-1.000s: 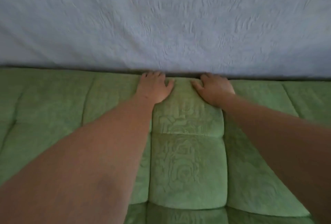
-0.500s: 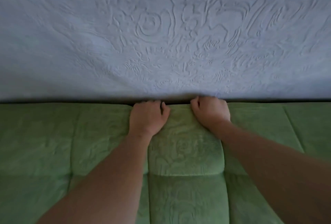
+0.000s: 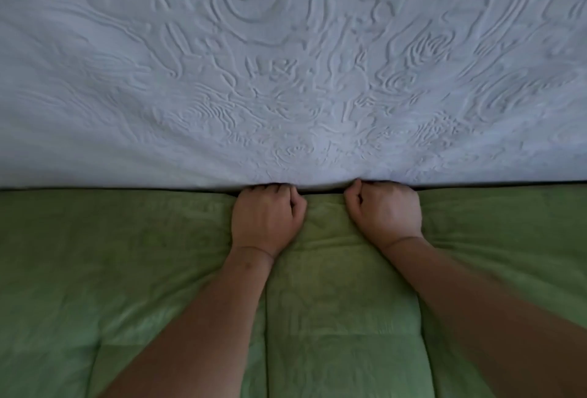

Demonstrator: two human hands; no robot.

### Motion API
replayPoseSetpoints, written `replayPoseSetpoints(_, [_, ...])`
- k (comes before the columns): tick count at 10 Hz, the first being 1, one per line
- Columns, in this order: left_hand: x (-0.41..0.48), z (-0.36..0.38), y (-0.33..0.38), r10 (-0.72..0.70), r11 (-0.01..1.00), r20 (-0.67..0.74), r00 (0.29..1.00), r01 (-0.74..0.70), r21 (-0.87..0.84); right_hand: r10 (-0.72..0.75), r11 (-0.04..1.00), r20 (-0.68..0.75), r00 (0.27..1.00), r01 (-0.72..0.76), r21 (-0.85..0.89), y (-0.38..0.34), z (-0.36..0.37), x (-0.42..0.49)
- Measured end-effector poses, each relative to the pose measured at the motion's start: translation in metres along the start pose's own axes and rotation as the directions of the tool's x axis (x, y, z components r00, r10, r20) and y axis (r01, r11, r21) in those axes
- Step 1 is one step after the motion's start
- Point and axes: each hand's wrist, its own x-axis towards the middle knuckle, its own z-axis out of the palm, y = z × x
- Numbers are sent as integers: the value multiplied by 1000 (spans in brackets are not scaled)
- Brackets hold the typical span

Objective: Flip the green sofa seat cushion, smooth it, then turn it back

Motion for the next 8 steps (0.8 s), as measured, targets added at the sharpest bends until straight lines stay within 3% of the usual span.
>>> replayPoseSetpoints(1, [-8,-34,11,-140,989,7,990,140,-48,118,992,106,987,-121,21,-11,-35,4])
replayPoseSetpoints(2, [-71,-70,34,-275,944,100,956,288,-160,294,946,207,933,-315,80,-37,-87,-40])
replayPoseSetpoints(3, [-126,-71,52,-151,978,203,967,176,-111,108,988,352,930,-140,65,-64,-105,-107])
replayPoseSetpoints(5, [-112,-11,41,-133,991,159,978,131,27,74,997,334,940,-76,-7,-54,-41,-110])
replayPoseSetpoints(7, [-116,-62,45,-178,984,251,951,174,38,92,996,433,896,-84,-39,-63,-88,-106])
replayPoseSetpoints(8, [-120,-120,55,-106,994,400,911,106,22,85,996,507,858,-86,-21,-65,-150,-105])
